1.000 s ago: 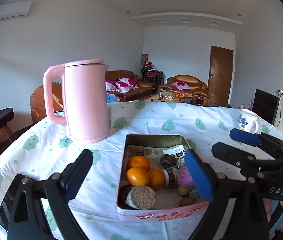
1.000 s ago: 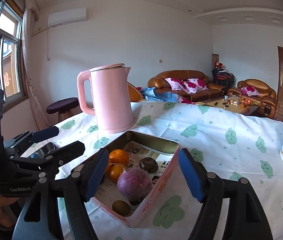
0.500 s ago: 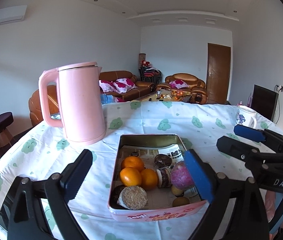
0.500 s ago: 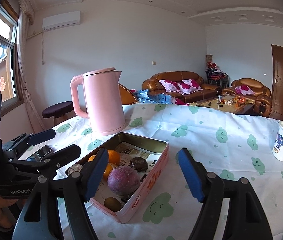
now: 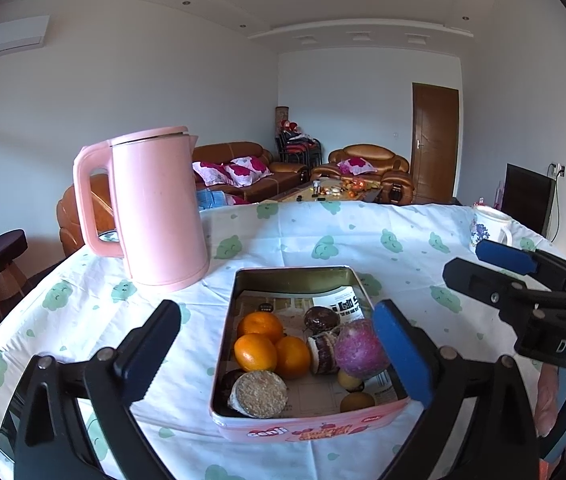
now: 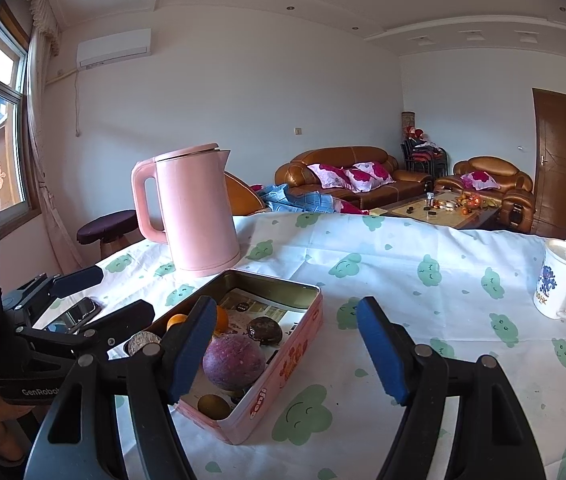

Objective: Organize fruits

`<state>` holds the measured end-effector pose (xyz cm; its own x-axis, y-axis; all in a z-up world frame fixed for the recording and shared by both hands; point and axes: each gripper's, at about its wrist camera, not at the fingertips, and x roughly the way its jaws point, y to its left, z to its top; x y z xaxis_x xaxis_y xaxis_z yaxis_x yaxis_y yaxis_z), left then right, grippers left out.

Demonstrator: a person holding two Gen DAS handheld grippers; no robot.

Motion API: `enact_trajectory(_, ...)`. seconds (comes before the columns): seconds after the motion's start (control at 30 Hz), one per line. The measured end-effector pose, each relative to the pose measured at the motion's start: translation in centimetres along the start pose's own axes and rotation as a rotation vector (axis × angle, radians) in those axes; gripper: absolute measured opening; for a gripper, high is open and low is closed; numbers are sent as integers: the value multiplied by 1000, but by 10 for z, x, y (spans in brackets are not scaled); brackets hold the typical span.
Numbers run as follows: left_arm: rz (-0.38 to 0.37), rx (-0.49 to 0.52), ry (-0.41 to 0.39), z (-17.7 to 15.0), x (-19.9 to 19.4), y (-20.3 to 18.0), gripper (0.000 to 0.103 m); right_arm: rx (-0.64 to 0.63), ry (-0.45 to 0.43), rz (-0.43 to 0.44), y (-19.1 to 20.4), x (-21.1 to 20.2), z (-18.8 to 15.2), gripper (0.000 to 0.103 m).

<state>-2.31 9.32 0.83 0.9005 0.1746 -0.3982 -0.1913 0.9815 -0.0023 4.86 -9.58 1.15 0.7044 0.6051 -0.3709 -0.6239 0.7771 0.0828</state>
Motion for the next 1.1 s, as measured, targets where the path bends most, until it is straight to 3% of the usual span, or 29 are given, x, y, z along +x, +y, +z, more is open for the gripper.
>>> enact_trajectory(1.1,-2,45,-1,-1,2,-12,103,-8,-19,-57,-11,-8,-4,74)
